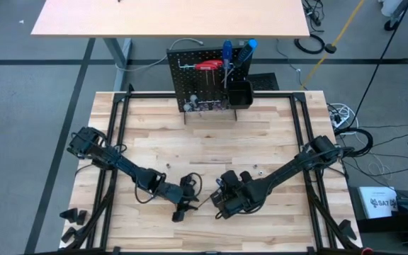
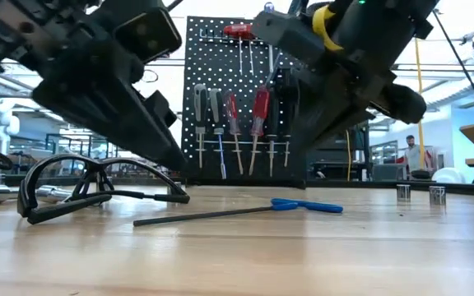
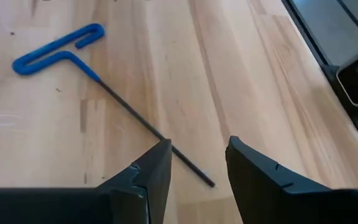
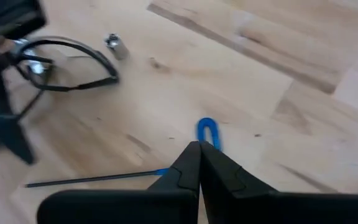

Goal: Hang tools onto peg board
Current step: Hang the pick tool on the peg board

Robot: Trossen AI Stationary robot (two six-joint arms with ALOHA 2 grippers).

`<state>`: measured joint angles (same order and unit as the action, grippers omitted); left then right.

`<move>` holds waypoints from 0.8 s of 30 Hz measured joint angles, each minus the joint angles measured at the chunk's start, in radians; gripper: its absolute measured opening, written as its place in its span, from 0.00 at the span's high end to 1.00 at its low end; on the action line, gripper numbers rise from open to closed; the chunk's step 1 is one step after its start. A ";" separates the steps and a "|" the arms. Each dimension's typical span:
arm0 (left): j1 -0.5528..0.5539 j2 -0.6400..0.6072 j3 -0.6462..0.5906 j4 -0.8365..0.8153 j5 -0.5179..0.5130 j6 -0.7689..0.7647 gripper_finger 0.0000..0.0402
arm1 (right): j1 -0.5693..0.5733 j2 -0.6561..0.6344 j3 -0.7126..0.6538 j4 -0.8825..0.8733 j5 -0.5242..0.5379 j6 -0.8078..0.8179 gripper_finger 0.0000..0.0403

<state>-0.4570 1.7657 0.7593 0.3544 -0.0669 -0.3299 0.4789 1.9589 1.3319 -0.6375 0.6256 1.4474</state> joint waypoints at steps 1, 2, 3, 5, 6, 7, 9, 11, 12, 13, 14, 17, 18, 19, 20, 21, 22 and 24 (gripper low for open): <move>-0.007 0.000 0.000 -0.003 0.000 0.006 0.62 | 0.000 0.000 0.000 -0.014 0.002 -0.004 1.00; -0.013 0.000 0.000 -0.005 0.000 0.015 0.62 | -0.002 0.000 0.000 -0.030 0.001 -0.005 1.00; -0.018 0.000 0.000 -0.005 0.000 0.019 0.62 | -0.005 0.004 0.000 -0.042 -0.003 -0.005 1.00; -0.029 0.000 0.000 -0.007 0.003 0.021 0.62 | -0.014 0.017 -0.001 -0.044 -0.027 -0.008 1.00; -0.031 0.000 0.000 -0.009 0.005 0.021 0.62 | -0.018 0.024 -0.004 -0.038 -0.041 -0.019 1.00; -0.033 0.000 0.000 -0.009 0.006 0.021 0.62 | -0.023 0.029 -0.009 -0.025 -0.054 -0.029 1.00; -0.035 0.000 0.000 -0.008 0.006 0.004 0.62 | -0.034 0.031 -0.021 0.019 -0.084 -0.052 1.00; -0.034 0.000 0.000 -0.007 0.006 -0.003 0.62 | -0.041 0.031 -0.039 0.056 -0.098 -0.066 1.00; -0.034 0.000 0.000 -0.005 0.006 -0.003 0.62 | -0.041 0.031 -0.047 0.061 -0.102 -0.067 1.00; -0.035 0.000 0.000 -0.005 0.006 -0.003 0.62 | -0.042 0.031 -0.054 0.063 -0.103 -0.065 1.00; -0.035 0.000 0.000 -0.006 0.006 -0.003 0.62 | -0.043 0.031 -0.058 0.065 -0.104 -0.058 1.00; -0.035 0.000 0.000 -0.005 0.006 -0.004 0.62 | -0.043 0.031 -0.088 0.096 -0.125 -0.047 1.00; -0.035 0.000 0.000 -0.005 0.006 -0.004 0.62 | -0.043 0.031 -0.099 0.112 -0.131 -0.045 1.00; -0.035 0.000 0.000 -0.005 0.005 -0.003 0.62 | -0.043 0.031 -0.105 0.126 -0.130 -0.038 1.00; -0.035 0.000 0.000 -0.005 0.004 -0.003 0.62 | -0.043 0.029 -0.112 0.141 -0.130 -0.028 1.00; -0.035 0.000 0.000 -0.005 0.003 -0.003 0.62 | -0.043 0.029 -0.118 0.147 -0.128 -0.023 1.00; -0.035 0.000 0.000 -0.005 0.002 -0.003 0.62 | -0.043 0.029 -0.123 0.150 -0.127 -0.020 1.00; -0.035 0.000 0.000 -0.005 0.001 -0.003 0.62 | -0.043 0.027 -0.134 0.156 -0.127 -0.003 1.00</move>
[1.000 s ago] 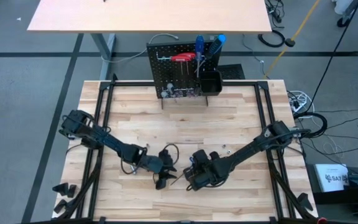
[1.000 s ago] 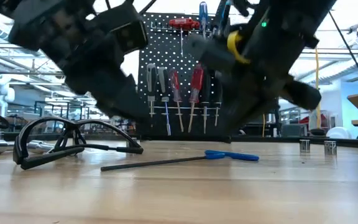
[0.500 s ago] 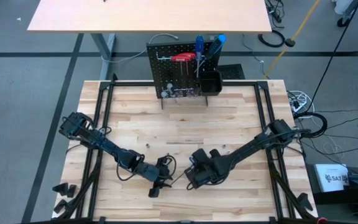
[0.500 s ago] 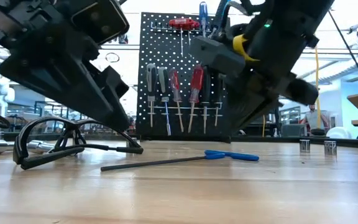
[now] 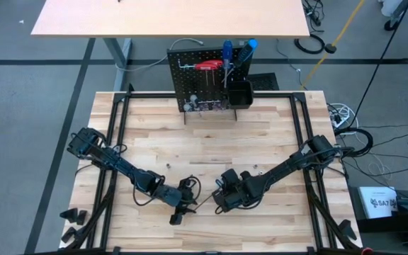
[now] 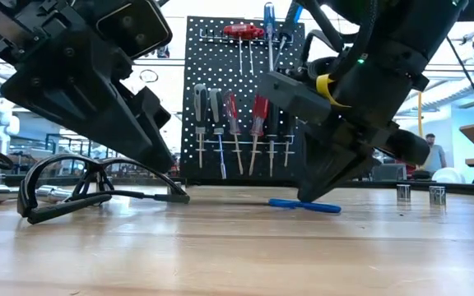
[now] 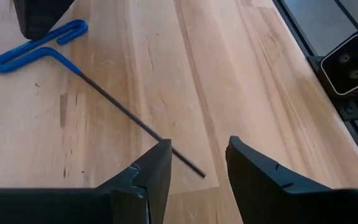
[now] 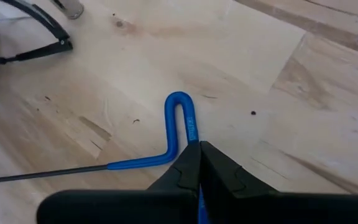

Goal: Hang tools onto peg board
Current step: Hang the pick tool on the peg board

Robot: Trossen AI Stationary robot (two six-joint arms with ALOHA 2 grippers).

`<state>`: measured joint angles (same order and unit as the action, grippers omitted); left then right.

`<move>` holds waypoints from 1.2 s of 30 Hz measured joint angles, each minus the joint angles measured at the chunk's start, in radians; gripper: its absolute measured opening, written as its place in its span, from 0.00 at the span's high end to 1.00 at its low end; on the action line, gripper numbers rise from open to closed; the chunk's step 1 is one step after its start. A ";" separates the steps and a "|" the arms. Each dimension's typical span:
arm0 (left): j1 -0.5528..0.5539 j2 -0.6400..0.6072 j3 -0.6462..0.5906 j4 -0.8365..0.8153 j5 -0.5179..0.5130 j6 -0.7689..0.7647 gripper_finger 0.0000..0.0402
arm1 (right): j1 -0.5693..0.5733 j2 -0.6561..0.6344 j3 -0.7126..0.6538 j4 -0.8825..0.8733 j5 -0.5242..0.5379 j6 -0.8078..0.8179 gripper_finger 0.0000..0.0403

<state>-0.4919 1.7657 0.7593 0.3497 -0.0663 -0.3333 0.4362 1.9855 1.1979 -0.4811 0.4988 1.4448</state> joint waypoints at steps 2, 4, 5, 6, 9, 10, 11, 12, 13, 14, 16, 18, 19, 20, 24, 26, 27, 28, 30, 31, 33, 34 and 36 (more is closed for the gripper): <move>0.000 0.000 0.000 0.006 -0.001 0.001 0.62 | 0.000 -0.002 -0.016 0.012 -0.003 0.009 1.00; 0.000 0.000 0.000 0.022 -0.002 0.011 0.62 | 0.000 -0.004 -0.033 0.017 -0.009 0.016 1.00; 0.000 0.000 0.000 0.031 -0.002 0.025 0.62 | 0.000 -0.004 -0.040 0.016 -0.010 0.027 1.00; -0.001 -0.001 0.000 0.039 -0.002 0.036 0.62 | 0.000 -0.004 -0.053 0.018 -0.010 0.038 1.00; -0.001 -0.001 0.000 0.041 -0.033 0.075 0.62 | 0.000 -0.004 -0.082 0.054 -0.016 0.052 1.00; -0.002 -0.001 0.000 0.040 -0.051 0.090 0.62 | 0.001 -0.004 -0.090 0.067 -0.017 0.053 1.00; -0.006 -0.001 0.000 0.040 -0.073 0.107 0.62 | 0.002 -0.004 -0.097 0.079 -0.017 0.053 1.00; -0.009 -0.001 0.000 0.038 -0.103 0.123 0.62 | 0.003 -0.004 -0.100 0.086 -0.016 0.054 1.00; -0.013 -0.001 0.000 0.033 -0.140 0.137 0.62 | 0.003 -0.004 -0.102 0.089 -0.016 0.054 1.00; -0.015 -0.001 0.001 0.025 -0.181 0.152 0.62 | 0.003 -0.004 -0.102 0.089 -0.015 0.054 1.00; -0.018 -0.001 0.001 0.025 -0.262 0.164 0.62 | 0.003 -0.004 -0.102 0.089 -0.015 0.054 1.00; -0.017 -0.001 0.001 0.041 -0.322 0.196 0.62 | 0.003 -0.003 -0.102 0.089 -0.016 0.054 1.00; -0.016 -0.002 0.001 0.042 -0.332 0.217 0.62 | 0.003 -0.002 -0.102 0.089 -0.016 0.052 1.00; -0.016 -0.002 0.001 0.041 -0.336 0.233 0.62 | 0.003 -0.002 -0.102 0.089 -0.016 0.051 1.00; -0.018 -0.002 0.001 0.039 -0.336 0.254 0.62 | 0.003 -0.002 -0.102 0.089 -0.018 0.045 1.00; -0.019 -0.002 0.001 0.032 -0.337 0.263 0.62 | 0.003 -0.002 -0.102 0.089 -0.018 0.042 1.00; -0.019 -0.002 0.001 0.028 -0.344 0.264 0.62 | 0.004 -0.002 -0.102 0.090 -0.018 0.031 1.00; -0.020 -0.002 0.001 0.025 -0.349 0.267 0.62 | 0.006 -0.003 -0.103 0.090 -0.016 0.016 1.00; -0.024 -0.002 0.001 0.023 -0.352 0.276 0.62 | 0.011 -0.013 -0.104 0.086 -0.010 0.003 1.00; -0.028 -0.002 0.001 0.023 -0.352 0.280 0.62 | 0.013 -0.026 -0.105 0.084 -0.011 0.000 1.00; -0.036 -0.002 0.001 0.028 -0.344 0.288 0.62 | 0.018 -0.052 -0.109 0.083 -0.011 -0.017 1.00; -0.041 -0.002 0.001 0.031 -0.336 0.288 0.62 | 0.025 -0.066 -0.109 0.070 -0.010 -0.021 1.00; -0.049 -0.002 0.001 0.035 -0.323 0.287 0.62 | 0.035 -0.095 -0.111 0.059 0.004 -0.027 1.00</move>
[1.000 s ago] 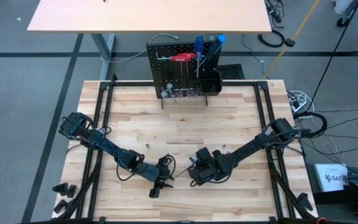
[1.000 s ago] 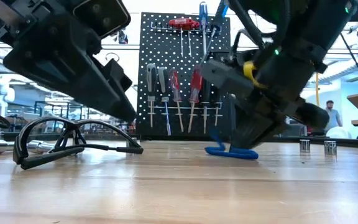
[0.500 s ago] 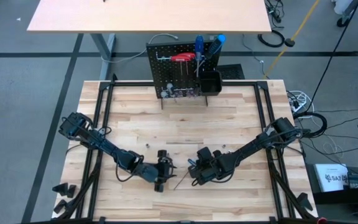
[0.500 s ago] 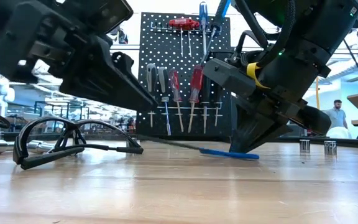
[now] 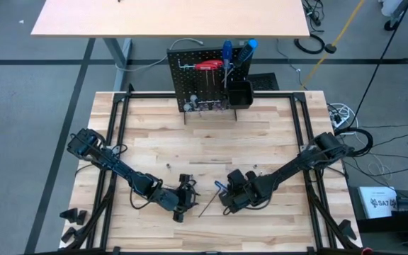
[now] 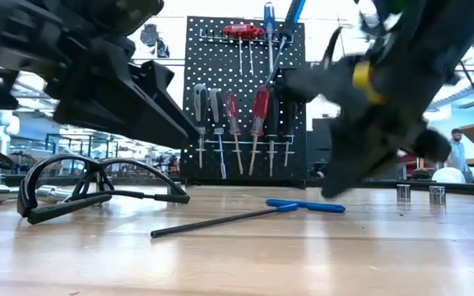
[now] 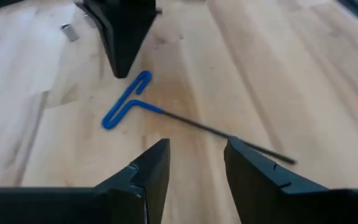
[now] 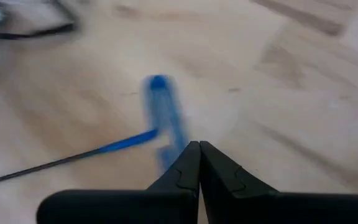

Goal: Hang tools onto peg board
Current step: Hang the pick tool on the peg board

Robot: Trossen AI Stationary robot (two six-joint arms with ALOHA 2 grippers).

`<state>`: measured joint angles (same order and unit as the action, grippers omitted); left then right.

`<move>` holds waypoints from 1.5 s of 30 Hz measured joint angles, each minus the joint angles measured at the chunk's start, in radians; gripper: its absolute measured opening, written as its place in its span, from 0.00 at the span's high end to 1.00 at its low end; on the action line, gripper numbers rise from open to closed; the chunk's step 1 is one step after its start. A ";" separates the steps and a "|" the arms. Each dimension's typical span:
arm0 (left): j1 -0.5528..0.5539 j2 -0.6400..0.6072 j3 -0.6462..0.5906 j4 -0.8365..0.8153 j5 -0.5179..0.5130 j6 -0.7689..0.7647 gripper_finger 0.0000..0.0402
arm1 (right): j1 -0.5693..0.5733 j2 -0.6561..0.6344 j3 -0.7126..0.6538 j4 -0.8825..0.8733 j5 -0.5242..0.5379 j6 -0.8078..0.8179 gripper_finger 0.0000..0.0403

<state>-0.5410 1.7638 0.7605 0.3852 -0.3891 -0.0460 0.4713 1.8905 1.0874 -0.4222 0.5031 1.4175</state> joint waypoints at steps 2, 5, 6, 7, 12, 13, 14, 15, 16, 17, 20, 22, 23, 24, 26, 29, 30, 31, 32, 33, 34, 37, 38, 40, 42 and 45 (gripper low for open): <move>-0.007 0.000 0.000 0.003 0.011 0.000 0.62 | 0.002 -0.015 0.005 0.020 0.006 -0.013 1.00; -0.012 0.000 0.000 -0.002 0.014 -0.020 0.62 | 0.002 -0.003 0.002 0.028 0.022 -0.016 1.00; -0.011 0.000 0.000 -0.002 0.014 -0.023 0.62 | 0.001 0.003 0.002 0.038 0.021 -0.016 1.00; -0.011 0.000 0.000 -0.001 0.014 -0.024 0.62 | 0.000 0.007 0.002 0.048 0.021 -0.016 1.00; -0.011 0.000 0.000 -0.001 0.014 -0.024 0.62 | 0.000 0.040 0.005 0.101 0.012 -0.016 1.00; -0.012 0.000 0.000 -0.001 0.014 -0.024 0.62 | -0.001 0.040 0.005 0.107 0.011 -0.016 1.00; -0.011 0.000 0.000 -0.001 0.014 -0.024 0.62 | 0.000 0.042 0.006 0.107 0.011 -0.016 1.00; -0.011 0.000 0.000 -0.001 0.014 -0.024 0.62 | 0.000 0.043 0.006 0.106 0.014 -0.010 1.00; -0.011 0.000 0.000 -0.002 0.014 -0.024 0.62 | 0.000 0.044 0.006 0.105 0.015 -0.008 1.00; -0.011 0.000 0.000 -0.002 0.014 -0.024 0.62 | 0.000 0.044 0.006 0.105 0.015 -0.008 1.00; -0.011 0.000 0.000 -0.002 0.014 -0.024 0.62 | 0.000 0.044 0.007 0.104 0.015 -0.008 1.00; -0.011 0.000 0.000 -0.002 0.014 -0.024 0.62 | 0.000 0.044 0.007 0.103 0.015 -0.008 1.00; -0.011 0.000 0.000 -0.002 0.014 -0.024 0.62 | 0.000 0.049 0.007 0.104 0.017 -0.008 1.00; -0.011 0.000 0.000 -0.003 0.014 -0.023 0.62 | 0.000 0.054 0.008 0.105 0.023 -0.006 1.00; -0.011 0.000 0.000 -0.010 0.014 -0.019 0.62 | 0.001 0.069 0.011 0.107 0.030 0.008 1.00; -0.012 0.000 0.000 -0.014 0.019 0.002 0.62 | 0.001 0.091 0.011 0.107 0.029 0.025 1.00; -0.012 0.000 0.000 -0.024 0.022 0.005 0.62 | 0.001 0.095 0.011 0.105 0.029 0.032 1.00; -0.012 0.000 0.000 -0.042 0.021 0.010 0.62 | 0.001 0.096 0.011 0.104 0.030 0.034 1.00; -0.012 0.000 0.000 -0.059 0.022 0.018 0.62 | 0.001 0.096 0.011 0.104 0.029 0.034 1.00; -0.012 0.000 0.000 -0.075 0.022 0.030 0.62 | 0.001 0.096 0.011 0.103 0.028 0.035 1.00; -0.013 0.000 0.000 -0.092 0.022 0.036 0.62 | 0.001 0.097 0.011 0.103 0.026 0.036 1.00; -0.014 0.000 -0.001 -0.142 0.022 0.056 0.62 | -0.001 0.097 0.011 0.098 0.011 0.038 1.00; -0.014 0.000 -0.001 -0.145 0.022 0.059 0.62 | -0.001 0.097 0.011 0.095 0.009 0.048 1.00; -0.016 0.000 -0.001 -0.136 0.022 0.076 0.62 | -0.001 0.098 0.011 0.081 0.000 0.080 1.00; -0.019 0.000 -0.001 -0.117 0.022 0.097 0.62 | -0.004 0.097 0.012 0.072 -0.015 0.099 1.00; -0.025 0.000 -0.001 -0.079 0.022 0.129 0.62 | -0.004 0.097 0.012 0.062 -0.021 0.126 1.00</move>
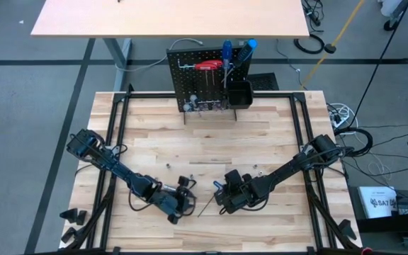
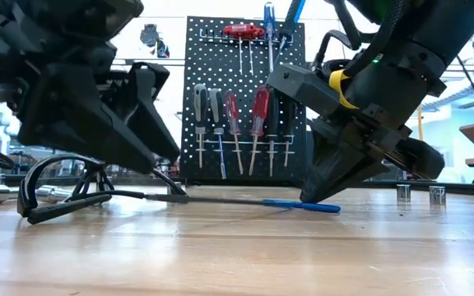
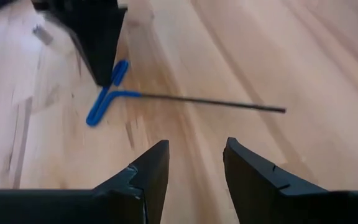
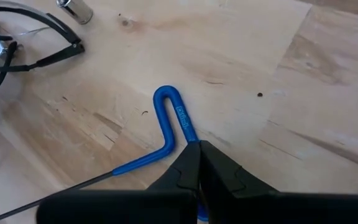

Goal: Hang tools onto peg board
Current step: Hang the pick tool on the peg board

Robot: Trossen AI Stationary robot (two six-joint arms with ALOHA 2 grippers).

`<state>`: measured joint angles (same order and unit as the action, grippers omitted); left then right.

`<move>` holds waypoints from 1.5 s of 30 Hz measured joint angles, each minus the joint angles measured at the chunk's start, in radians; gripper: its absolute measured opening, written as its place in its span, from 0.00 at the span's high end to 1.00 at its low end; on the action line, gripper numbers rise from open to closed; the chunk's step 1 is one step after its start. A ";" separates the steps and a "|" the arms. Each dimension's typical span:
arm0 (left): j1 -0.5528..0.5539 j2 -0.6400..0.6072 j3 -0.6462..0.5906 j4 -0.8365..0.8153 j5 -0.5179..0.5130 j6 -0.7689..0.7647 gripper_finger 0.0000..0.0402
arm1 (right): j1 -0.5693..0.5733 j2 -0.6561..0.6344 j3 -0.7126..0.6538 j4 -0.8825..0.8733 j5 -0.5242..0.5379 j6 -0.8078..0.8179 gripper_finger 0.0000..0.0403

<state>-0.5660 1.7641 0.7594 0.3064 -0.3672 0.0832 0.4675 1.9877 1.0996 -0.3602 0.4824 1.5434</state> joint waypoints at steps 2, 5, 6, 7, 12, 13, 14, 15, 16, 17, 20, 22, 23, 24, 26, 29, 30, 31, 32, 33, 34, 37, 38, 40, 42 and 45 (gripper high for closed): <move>-0.005 0.000 0.000 0.022 -0.001 0.010 0.62 | -0.002 0.000 0.000 -0.001 -0.001 0.010 1.00; -0.006 0.000 0.000 0.032 -0.001 0.011 0.62 | -0.002 0.000 0.000 -0.002 -0.002 0.016 1.00; -0.006 0.000 0.000 0.030 -0.001 0.011 0.62 | -0.002 0.000 -0.001 -0.003 -0.002 0.022 1.00; -0.006 0.000 0.000 0.029 -0.001 0.011 0.62 | -0.002 0.000 -0.001 -0.003 -0.002 0.024 1.00; -0.006 0.000 0.000 0.023 0.000 0.054 0.62 | -0.002 0.000 -0.002 -0.006 -0.002 0.034 1.00; -0.006 0.000 0.000 0.024 0.005 0.073 0.62 | -0.002 0.000 -0.002 -0.006 -0.002 0.035 1.00; -0.006 0.000 0.000 0.025 0.014 0.090 0.62 | -0.002 0.000 -0.002 -0.006 -0.002 0.035 1.00; -0.006 0.000 0.000 0.025 0.016 0.111 0.62 | -0.002 -0.001 -0.002 -0.006 -0.002 0.035 1.00; -0.006 0.001 0.000 0.024 0.016 0.133 0.62 | -0.002 -0.001 -0.002 -0.007 -0.002 0.035 1.00; -0.006 0.001 0.000 0.025 0.016 0.156 0.62 | -0.002 -0.001 -0.002 -0.007 -0.002 0.035 1.00; -0.006 0.005 0.000 0.027 0.016 0.249 0.62 | -0.002 -0.001 -0.002 -0.008 -0.002 0.035 1.00; -0.009 0.025 0.001 0.034 0.014 0.313 0.62 | -0.002 -0.001 -0.002 -0.008 -0.002 0.035 1.00; -0.012 0.040 0.001 0.039 0.010 0.350 0.62 | -0.002 -0.001 -0.002 -0.008 -0.002 0.034 1.00; -0.018 0.058 0.001 0.057 0.010 0.388 0.62 | -0.002 -0.001 -0.002 -0.008 -0.002 0.034 1.00; -0.036 0.098 0.001 0.105 -0.014 0.471 0.62 | -0.002 -0.001 -0.002 -0.008 -0.002 0.034 1.00; -0.062 0.139 0.006 0.217 -0.135 0.579 0.62 | -0.002 -0.001 -0.002 -0.008 -0.002 0.031 1.00; -0.067 0.150 0.006 0.250 -0.166 0.602 0.62 | -0.002 -0.001 -0.002 -0.008 -0.003 0.031 1.00; -0.070 0.158 0.006 0.278 -0.181 0.619 0.62 | -0.002 -0.001 -0.002 -0.008 -0.002 0.030 1.00; -0.071 0.162 0.007 0.293 -0.184 0.627 0.62 | -0.002 -0.001 -0.002 -0.008 -0.002 0.026 1.00; -0.071 0.166 0.012 0.294 -0.177 0.632 0.62 | -0.002 -0.001 -0.002 -0.008 -0.003 0.024 1.00; -0.070 0.170 0.023 0.283 -0.158 0.642 0.62 | -0.002 -0.001 -0.002 -0.008 -0.003 0.021 1.00; -0.068 0.185 0.065 0.199 -0.118 0.685 0.62 | -0.004 -0.001 -0.002 -0.007 -0.003 0.016 1.00; -0.065 0.190 0.078 0.169 -0.113 0.686 0.62 | -0.004 -0.001 -0.002 -0.007 -0.003 0.016 1.00; -0.061 0.197 0.099 0.123 -0.092 0.683 0.62 | -0.004 -0.001 -0.002 -0.006 -0.003 0.015 1.00; -0.056 0.199 0.114 0.101 -0.062 0.697 0.62 | -0.004 -0.001 -0.002 -0.005 -0.003 0.015 1.00; -0.055 0.198 0.135 0.023 -0.040 0.734 0.62 | -0.004 -0.001 -0.002 -0.005 -0.003 0.013 1.00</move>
<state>-0.6215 1.9623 0.8939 0.3289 -0.4070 0.8173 0.4637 1.9869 1.0973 -0.3652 0.4789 1.5561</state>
